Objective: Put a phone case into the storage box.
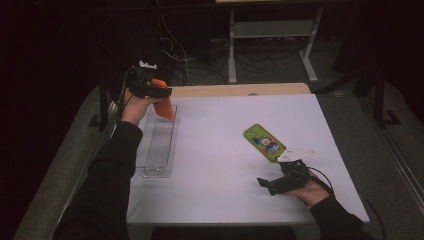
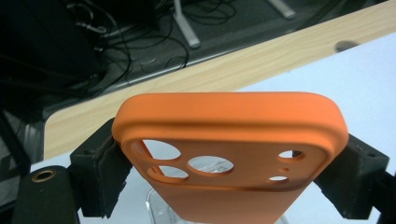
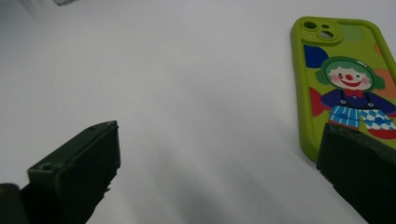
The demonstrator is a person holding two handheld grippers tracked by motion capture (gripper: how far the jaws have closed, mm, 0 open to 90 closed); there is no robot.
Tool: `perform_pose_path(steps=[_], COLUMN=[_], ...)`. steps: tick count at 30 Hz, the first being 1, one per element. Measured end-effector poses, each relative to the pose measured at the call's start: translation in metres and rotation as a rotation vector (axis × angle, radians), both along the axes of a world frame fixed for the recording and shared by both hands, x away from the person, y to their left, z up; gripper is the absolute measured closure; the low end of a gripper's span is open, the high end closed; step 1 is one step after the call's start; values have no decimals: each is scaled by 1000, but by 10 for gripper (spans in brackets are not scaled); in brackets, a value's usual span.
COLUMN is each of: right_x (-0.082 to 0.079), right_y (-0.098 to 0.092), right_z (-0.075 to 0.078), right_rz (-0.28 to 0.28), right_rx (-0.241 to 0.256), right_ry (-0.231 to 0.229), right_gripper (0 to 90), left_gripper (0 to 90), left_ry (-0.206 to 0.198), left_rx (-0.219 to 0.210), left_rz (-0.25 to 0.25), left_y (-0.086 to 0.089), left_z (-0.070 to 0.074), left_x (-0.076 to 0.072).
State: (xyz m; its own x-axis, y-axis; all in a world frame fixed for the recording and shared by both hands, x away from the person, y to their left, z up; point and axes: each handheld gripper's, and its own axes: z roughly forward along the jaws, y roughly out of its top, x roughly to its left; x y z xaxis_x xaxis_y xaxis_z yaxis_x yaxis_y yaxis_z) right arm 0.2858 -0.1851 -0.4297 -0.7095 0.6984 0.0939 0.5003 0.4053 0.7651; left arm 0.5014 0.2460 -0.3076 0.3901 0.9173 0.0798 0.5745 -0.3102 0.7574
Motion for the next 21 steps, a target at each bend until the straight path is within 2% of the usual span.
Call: perform_pose_path(steps=[1,2,4,9,11,21], right_x=[0,0,-1,-2,-2,-3], right_y=[0,0,0,0,-1,-1], right_z=[0,0,0,1,1,1], right_rz=[0,-2,-4,2,3,-1], right_rx=[-1,2,2,1,1,0], right_ry=[-1,2,2,-3,-4,8], right_gripper=[0,0,0,0,0,0], left_gripper=[143,142,142,142,141,138], left_ry=[12,12,29,41,63,92], left_rx=[15,15,25,42,47,55], left_rz=[19,19,52,87,101,111], left_y=[-1,-1,-3,-5,-4,-3], left_z=[-6,-6,-14,-21,-27,-38], left_x=[3,3,6,9,12,16])
